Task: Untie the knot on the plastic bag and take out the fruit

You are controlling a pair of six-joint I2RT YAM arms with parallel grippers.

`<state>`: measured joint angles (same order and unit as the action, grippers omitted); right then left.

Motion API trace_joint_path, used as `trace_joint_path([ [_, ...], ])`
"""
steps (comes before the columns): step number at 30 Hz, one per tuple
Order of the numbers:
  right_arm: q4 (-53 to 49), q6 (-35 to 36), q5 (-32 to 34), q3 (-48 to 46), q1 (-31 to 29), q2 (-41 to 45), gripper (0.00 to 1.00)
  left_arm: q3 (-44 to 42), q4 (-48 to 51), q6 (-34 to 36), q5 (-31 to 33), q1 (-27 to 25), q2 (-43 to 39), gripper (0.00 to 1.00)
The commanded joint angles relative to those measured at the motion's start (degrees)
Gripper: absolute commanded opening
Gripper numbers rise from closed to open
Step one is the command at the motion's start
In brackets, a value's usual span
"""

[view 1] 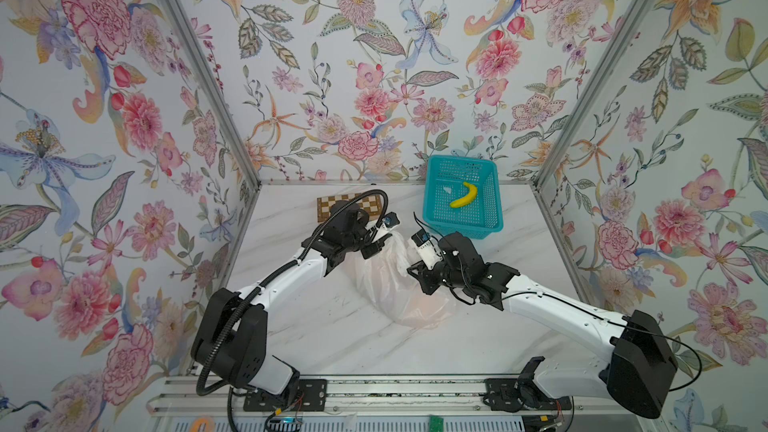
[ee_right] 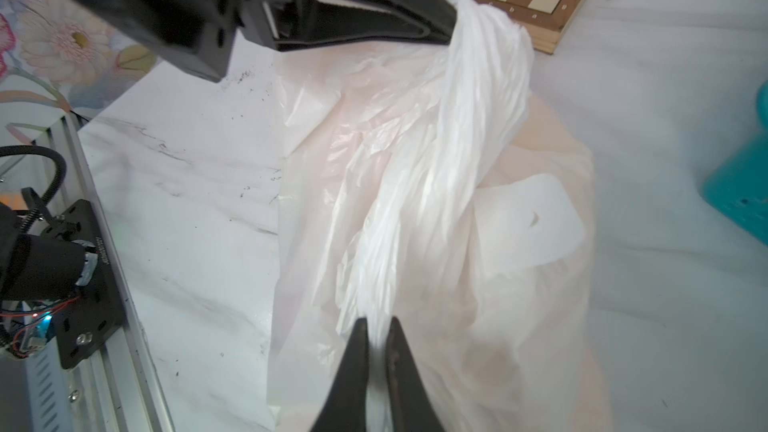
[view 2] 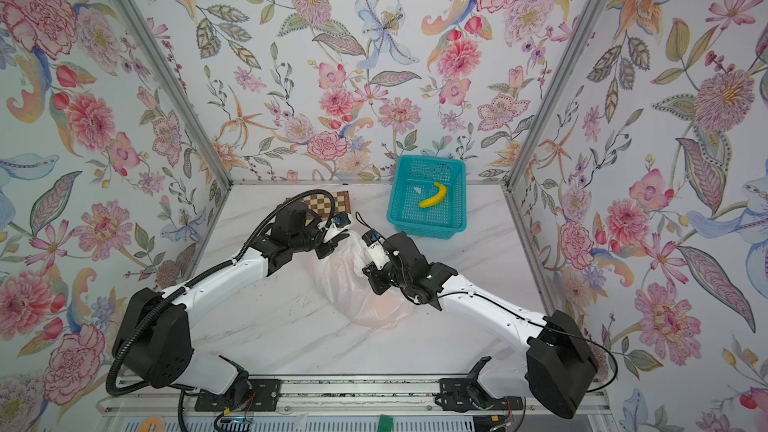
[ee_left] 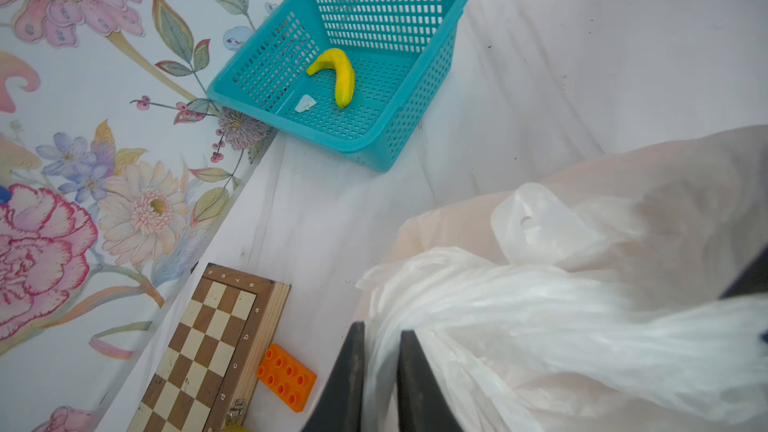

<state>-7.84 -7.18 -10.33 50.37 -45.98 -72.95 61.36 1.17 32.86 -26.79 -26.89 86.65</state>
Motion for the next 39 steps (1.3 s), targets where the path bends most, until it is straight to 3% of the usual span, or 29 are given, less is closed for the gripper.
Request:
trace_joint_path([
  [1, 4.84, -0.32, -1.83, -2.53, -0.76, 4.54, 0.07, 5.08, -2.61, -14.83, 4.6, 1.26, 1.93, 0.18],
  [10, 11.25, 2.58, -7.62, -6.66, -4.3, 10.07, 0.06, 10.07, -6.78, -32.27, 4.43, 3.36, 4.81, 0.14],
  [14, 14.29, 4.1, -10.25, -7.45, -9.03, 7.41, 0.06, 12.56, -8.1, -36.73, 1.24, 3.54, 5.98, 0.15],
  [19, 14.8, 4.62, -9.1, -6.73, -13.22, 0.72, 0.09, 14.07, -7.76, -40.69, 1.78, 3.75, 7.29, 0.15],
  [22, 14.38, 3.24, -9.07, -5.78, -13.37, -1.47, 0.16, 13.48, -7.07, -41.62, 1.58, 3.77, 7.41, 0.15],
  [25, 14.06, 2.59, -7.04, -5.32, -13.34, -0.81, 0.29, 11.77, -6.98, -42.66, 1.57, 3.76, 6.2, 0.17],
  [30, 14.35, 1.81, -3.42, -6.31, -13.18, 4.46, 0.47, 7.45, -6.1, -46.17, 3.46, 3.75, -0.3, 0.27],
  [34, 16.04, -0.66, 1.52, -7.71, -12.99, 10.08, 0.56, 3.17, -5.05, -49.41, 3.99, 3.77, -6.7, 0.36],
  [39, 17.91, -13.13, 7.94, -8.83, -8.97, 14.67, 0.63, -1.01, -1.93, -54.11, 3.06, 3.13, -14.32, 0.41],
])
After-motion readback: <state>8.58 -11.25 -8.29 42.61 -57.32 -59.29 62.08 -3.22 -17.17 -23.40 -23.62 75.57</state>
